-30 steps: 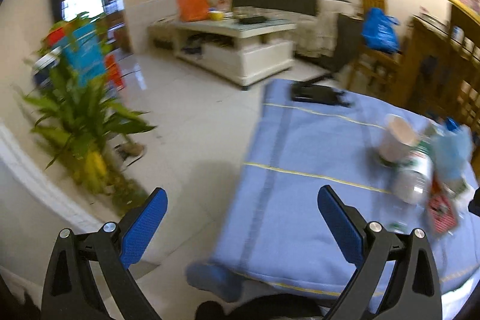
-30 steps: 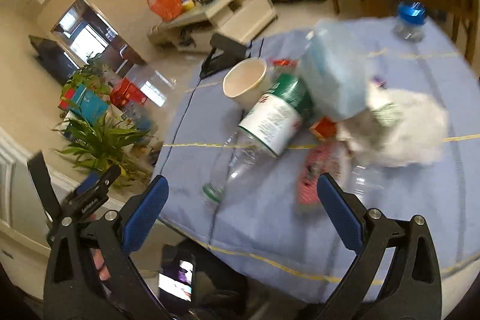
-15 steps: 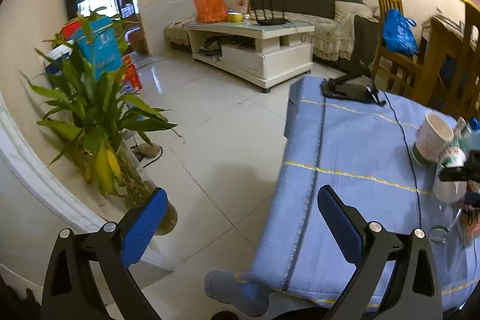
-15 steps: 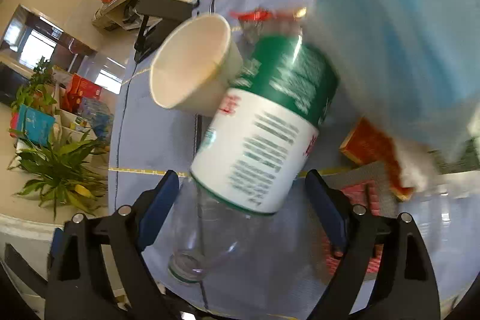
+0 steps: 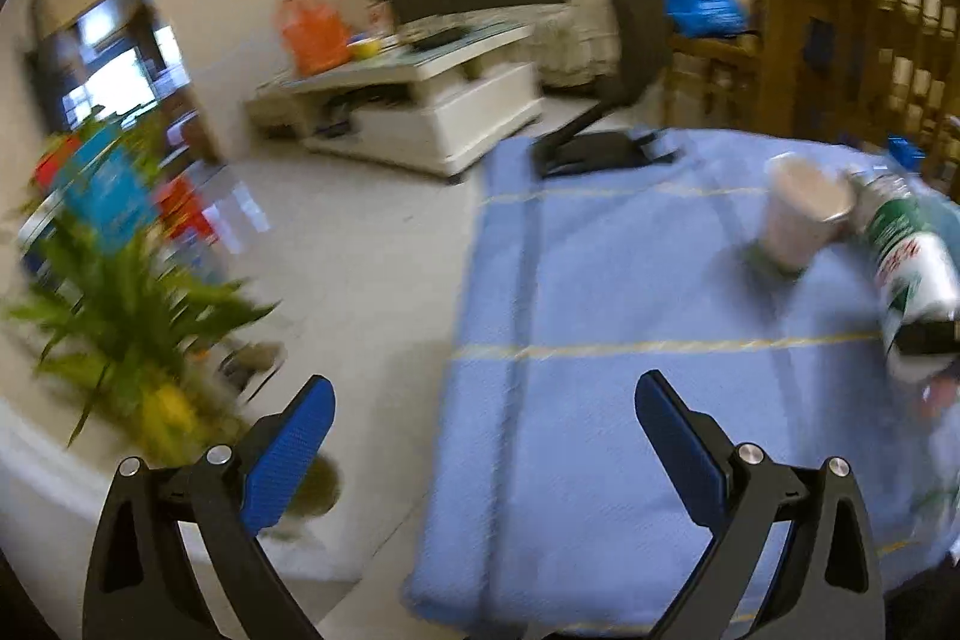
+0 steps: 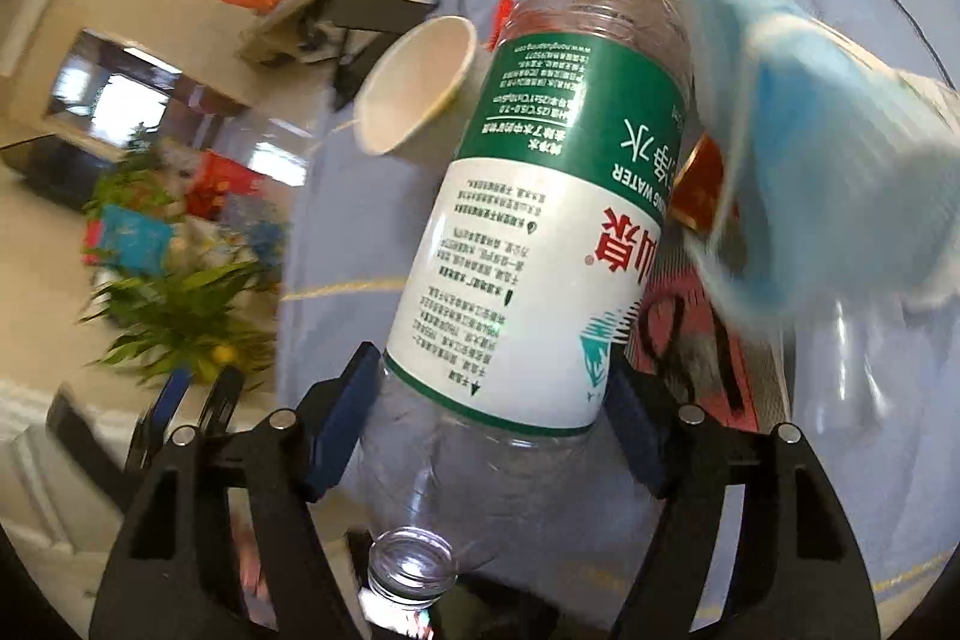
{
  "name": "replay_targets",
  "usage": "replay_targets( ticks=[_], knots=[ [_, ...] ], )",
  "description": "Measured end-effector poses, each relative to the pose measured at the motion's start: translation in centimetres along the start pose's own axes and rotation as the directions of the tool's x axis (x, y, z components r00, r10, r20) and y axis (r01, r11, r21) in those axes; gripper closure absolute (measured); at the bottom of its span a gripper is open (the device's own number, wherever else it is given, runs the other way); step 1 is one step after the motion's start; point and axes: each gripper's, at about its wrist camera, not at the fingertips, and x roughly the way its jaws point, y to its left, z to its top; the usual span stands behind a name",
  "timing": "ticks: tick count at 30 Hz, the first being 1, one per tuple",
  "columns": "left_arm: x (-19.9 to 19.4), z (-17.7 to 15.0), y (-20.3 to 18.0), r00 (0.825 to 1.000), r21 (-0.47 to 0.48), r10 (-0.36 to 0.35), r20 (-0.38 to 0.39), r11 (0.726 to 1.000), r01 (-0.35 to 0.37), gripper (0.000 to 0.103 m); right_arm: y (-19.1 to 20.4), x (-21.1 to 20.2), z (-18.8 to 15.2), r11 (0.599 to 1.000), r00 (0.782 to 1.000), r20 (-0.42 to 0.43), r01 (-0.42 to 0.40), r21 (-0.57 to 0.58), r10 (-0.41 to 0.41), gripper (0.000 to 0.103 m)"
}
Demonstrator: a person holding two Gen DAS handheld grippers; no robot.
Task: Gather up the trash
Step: 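Grasp the green-label water bottle with the right gripper while the left gripper grasps the paper cup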
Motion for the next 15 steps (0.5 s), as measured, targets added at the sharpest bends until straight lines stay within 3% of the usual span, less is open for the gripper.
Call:
replay_targets(
  ticks=[2,5,8,10,15],
  knots=[
    [-0.1,1.6,-1.8,0.998,0.051,-0.058,0.024,0.997,0.056,0.006,-0.4,-1.4,-0.8,0.997,0.997,-0.004,-0.071,-0.002,0.071,0.032],
    [0.5,3.7,-4.6,0.989,0.113,-0.140,0.041,0.984,0.134,0.006,-1.4,-3.7,-2.2,0.975,0.975,0.001,-0.224,0.004,0.224,0.032],
    [2.2,5.5,-7.5,0.956,0.150,-0.294,0.001,0.945,0.291,0.006,-2.3,-7.1,-3.6,0.953,0.953,0.044,-0.299,-0.043,0.301,0.032],
    [3.7,6.6,-9.4,0.937,0.168,-0.350,-0.016,0.922,0.348,0.006,-3.4,-9.3,-4.2,0.951,0.947,0.086,-0.303,-0.063,0.308,0.032],
    [5.8,7.5,-12.5,0.899,0.201,-0.435,-0.047,0.878,0.435,0.006,-8.7,-15.4,-5.0,0.981,0.952,0.240,-0.190,-0.029,0.191,0.032]
  ],
)
